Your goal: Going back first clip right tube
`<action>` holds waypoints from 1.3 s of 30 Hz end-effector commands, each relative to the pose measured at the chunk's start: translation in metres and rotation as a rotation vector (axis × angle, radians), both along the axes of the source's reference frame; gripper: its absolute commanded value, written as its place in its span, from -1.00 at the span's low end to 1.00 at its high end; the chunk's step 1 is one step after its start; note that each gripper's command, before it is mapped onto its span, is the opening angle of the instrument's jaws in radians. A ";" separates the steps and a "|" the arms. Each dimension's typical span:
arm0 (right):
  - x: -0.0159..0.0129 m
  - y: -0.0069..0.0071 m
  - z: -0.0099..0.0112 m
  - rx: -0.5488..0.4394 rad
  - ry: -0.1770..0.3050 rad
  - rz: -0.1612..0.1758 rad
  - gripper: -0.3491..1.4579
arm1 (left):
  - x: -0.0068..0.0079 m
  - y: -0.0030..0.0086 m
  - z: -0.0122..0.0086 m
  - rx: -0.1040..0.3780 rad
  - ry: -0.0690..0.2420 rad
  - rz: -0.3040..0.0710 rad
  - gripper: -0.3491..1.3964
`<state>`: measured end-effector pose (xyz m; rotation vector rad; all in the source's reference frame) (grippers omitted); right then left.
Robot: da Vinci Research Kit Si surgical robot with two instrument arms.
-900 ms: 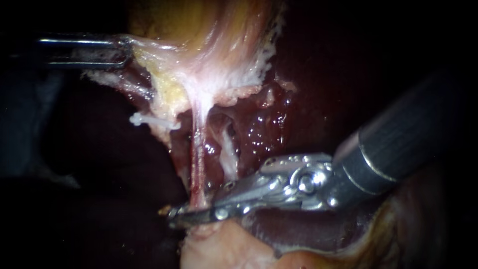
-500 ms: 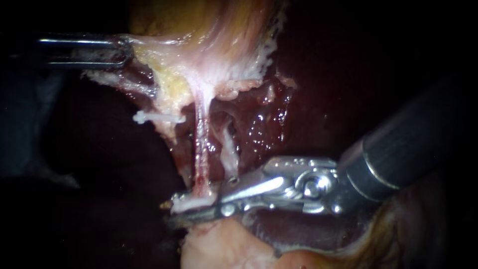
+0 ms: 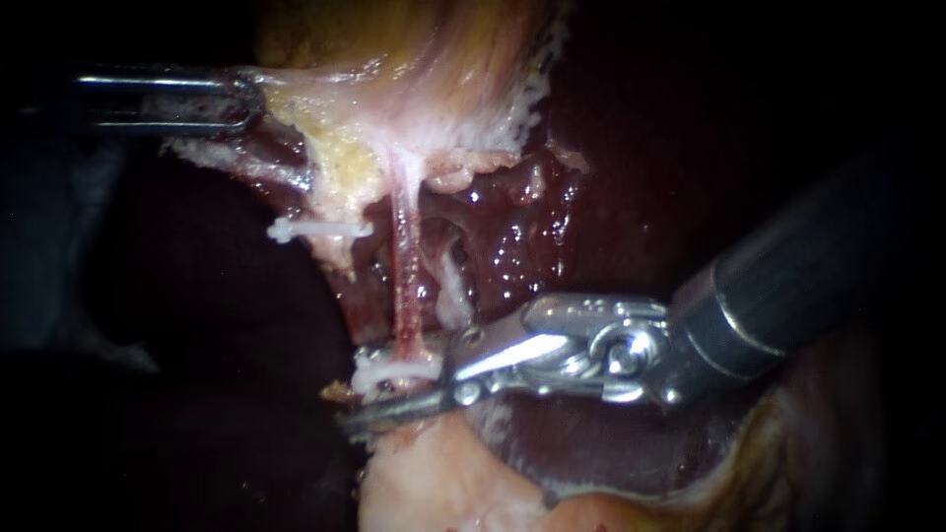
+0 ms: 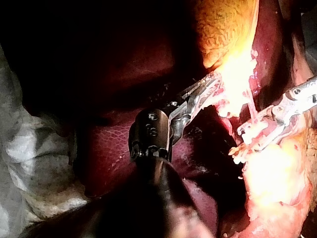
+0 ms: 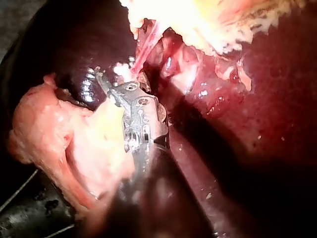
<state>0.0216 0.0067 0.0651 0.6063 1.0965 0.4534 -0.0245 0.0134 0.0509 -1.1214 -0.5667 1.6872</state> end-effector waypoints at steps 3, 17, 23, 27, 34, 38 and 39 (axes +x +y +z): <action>-0.0008 0.0004 0.0005 -0.063 -0.015 0.013 -0.06 | 0.0000 0.0000 0.0000 0.000 0.000 0.000 -1.00; -0.0107 0.0024 -0.0025 -0.226 0.030 -0.059 -0.06 | 0.0000 0.0000 0.0001 -0.001 0.000 0.000 -1.00; -0.0157 0.0038 -0.0041 -0.287 0.027 -0.066 -0.06 | 0.0000 0.0000 0.0001 -0.001 0.000 0.000 -1.00; -0.0175 0.0043 -0.0046 -0.303 0.015 -0.056 -0.06 | 0.0000 0.0000 0.0001 -0.001 0.000 0.000 -1.00; -0.0182 0.0045 -0.0047 -0.314 0.003 -0.047 -0.06 | -0.0003 0.0000 0.0006 -0.003 0.001 -0.001 -1.00; -0.0182 0.0044 -0.0047 -0.312 0.007 -0.051 -0.06 | -0.0012 0.0000 0.0017 -0.008 0.005 -0.005 -1.00; -0.0182 0.0044 -0.0047 -0.312 0.007 -0.051 -0.06 | -0.0016 0.0000 0.0020 -0.008 0.003 -0.002 -1.00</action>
